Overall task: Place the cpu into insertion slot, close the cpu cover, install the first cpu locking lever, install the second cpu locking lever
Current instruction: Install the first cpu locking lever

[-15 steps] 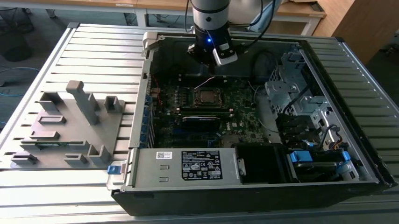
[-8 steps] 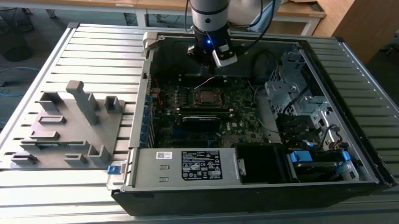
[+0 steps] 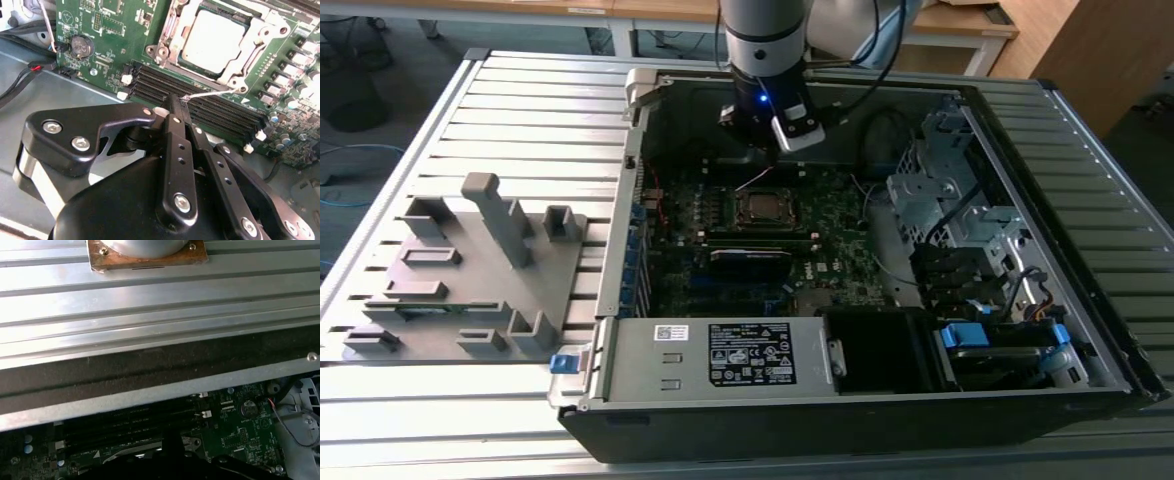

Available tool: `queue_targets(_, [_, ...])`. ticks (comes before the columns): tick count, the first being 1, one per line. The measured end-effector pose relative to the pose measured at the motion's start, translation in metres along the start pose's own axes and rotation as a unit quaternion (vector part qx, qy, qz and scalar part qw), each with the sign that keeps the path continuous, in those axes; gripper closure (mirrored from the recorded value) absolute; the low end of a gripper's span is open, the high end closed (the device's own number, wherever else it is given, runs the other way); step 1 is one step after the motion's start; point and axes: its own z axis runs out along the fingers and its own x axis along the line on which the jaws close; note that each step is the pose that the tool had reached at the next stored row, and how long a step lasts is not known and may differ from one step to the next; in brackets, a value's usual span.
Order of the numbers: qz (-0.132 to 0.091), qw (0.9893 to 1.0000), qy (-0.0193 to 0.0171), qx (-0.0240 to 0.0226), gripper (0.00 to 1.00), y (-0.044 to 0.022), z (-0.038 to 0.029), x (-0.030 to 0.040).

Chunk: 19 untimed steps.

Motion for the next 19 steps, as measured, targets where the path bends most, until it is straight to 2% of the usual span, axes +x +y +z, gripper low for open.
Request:
queue_targets(6, [-0.001, 1.0, -0.0037, -0.0008, 0.9, -0.0034, 0.0088, 0.0018])
queue_targets(12, [-0.001, 1.0, -0.0059, -0.0013, 0.9, -0.0055, 0.0185, 0.0032])
queue_targets(19, [-0.001, 1.0, -0.0063, -0.0013, 0.9, -0.0058, 0.0206, 0.0035])
